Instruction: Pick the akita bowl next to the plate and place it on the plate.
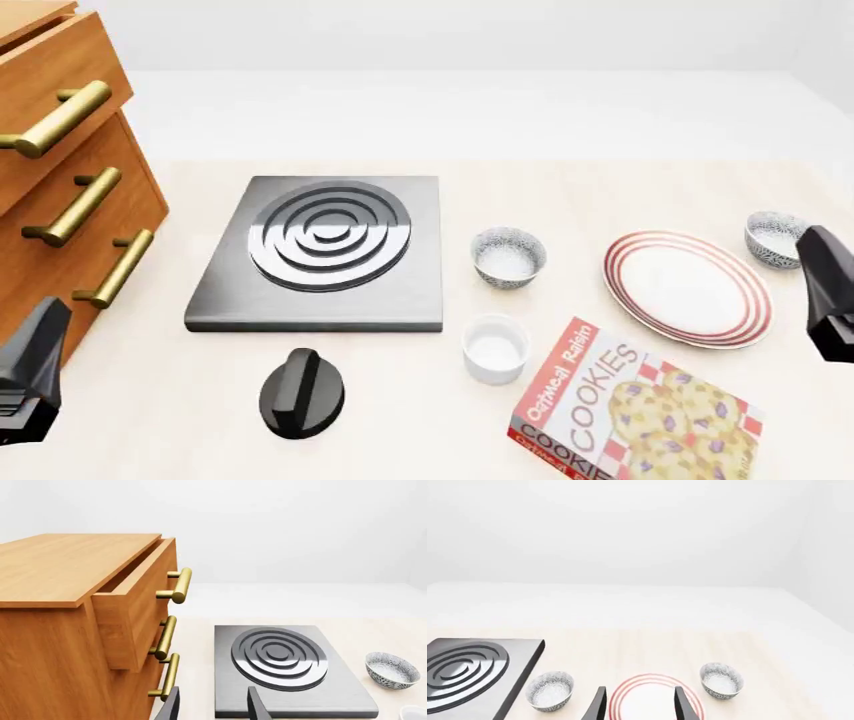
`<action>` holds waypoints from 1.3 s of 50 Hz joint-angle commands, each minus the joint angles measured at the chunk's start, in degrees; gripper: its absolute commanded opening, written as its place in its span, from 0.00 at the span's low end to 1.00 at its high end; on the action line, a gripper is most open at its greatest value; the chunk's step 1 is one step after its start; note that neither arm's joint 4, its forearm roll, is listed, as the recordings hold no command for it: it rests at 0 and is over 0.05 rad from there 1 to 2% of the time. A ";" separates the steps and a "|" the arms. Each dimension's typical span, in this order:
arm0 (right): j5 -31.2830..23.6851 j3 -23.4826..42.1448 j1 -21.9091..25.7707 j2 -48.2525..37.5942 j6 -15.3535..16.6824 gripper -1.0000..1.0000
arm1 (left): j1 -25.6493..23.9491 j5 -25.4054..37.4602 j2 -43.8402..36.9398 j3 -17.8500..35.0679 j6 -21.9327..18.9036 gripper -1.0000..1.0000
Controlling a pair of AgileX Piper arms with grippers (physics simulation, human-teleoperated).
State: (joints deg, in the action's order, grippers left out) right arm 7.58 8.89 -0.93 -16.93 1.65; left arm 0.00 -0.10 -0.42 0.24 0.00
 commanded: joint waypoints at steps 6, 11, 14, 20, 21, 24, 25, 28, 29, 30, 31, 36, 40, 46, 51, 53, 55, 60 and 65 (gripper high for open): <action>12.85 2.47 -2.39 -16.67 1.73 1.00 | 0.00 0.00 0.00 0.00 0.00 1.00; 13.65 2.97 -2.70 -17.95 1.82 1.00 | 0.00 0.00 0.00 0.00 0.00 1.00; 13.83 3.15 -2.75 -18.43 1.85 1.00 | 0.00 0.00 0.00 0.00 0.00 1.00; 14.75 3.33 -2.84 -19.81 2.06 1.00 | 0.00 0.00 0.00 0.00 0.00 1.00; 14.92 3.35 -2.86 -20.05 2.09 1.00 | 0.00 0.00 0.00 0.00 0.00 1.00; 15.69 3.50 -2.95 -21.15 2.28 1.00 | 0.00 0.00 0.00 0.00 0.00 1.00; 15.80 3.61 -2.98 -21.40 2.28 1.00 | 0.00 0.00 0.00 0.00 0.00 1.00; 16.11 3.91 -3.09 -22.13 2.31 1.00 | 0.00 0.00 0.00 0.00 0.00 1.00; 16.23 3.94 -3.10 -22.31 2.35 1.00 | 0.00 0.00 0.00 0.00 0.00 1.00; 16.48 3.97 -3.13 -22.59 2.43 1.00 | 0.00 0.00 0.00 0.00 0.00 1.00; 16.76 4.07 -3.21 -23.06 2.43 1.00 | 0.00 0.00 0.00 0.00 0.00 1.00; 17.27 4.53 -3.30 -25.25 2.24 1.00 | 0.00 0.00 0.00 0.00 0.00 1.00; 17.95 4.34 -3.29 -25.72 2.52 1.00 | 0.00 0.00 0.00 0.00 0.00 1.00; 19.54 4.22 -3.62 -27.30 3.02 1.00 | 0.00 0.00 0.00 0.00 0.00 1.00; 21.24 4.05 -3.88 -28.92 3.47 1.00 | 0.00 0.00 0.00 0.00 0.00 1.00; 21.80 3.98 -3.97 -29.46 3.65 1.00 | 0.00 0.00 0.00 0.00 0.00 1.00; 22.31 3.94 -4.03 -29.96 3.85 1.00 | 0.00 0.00 0.00 0.00 0.00 1.00; 23.68 4.02 -4.25 -31.51 4.32 1.00 | 0.00 0.00 0.00 0.00 0.00 1.00; 24.36 4.24 -4.44 -32.40 4.57 1.00 | 0.00 0.00 0.00 0.00 0.00 1.00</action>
State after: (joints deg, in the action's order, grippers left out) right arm 29.90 12.98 -4.99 -47.00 5.55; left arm 0.00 -0.10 -0.42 0.24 0.00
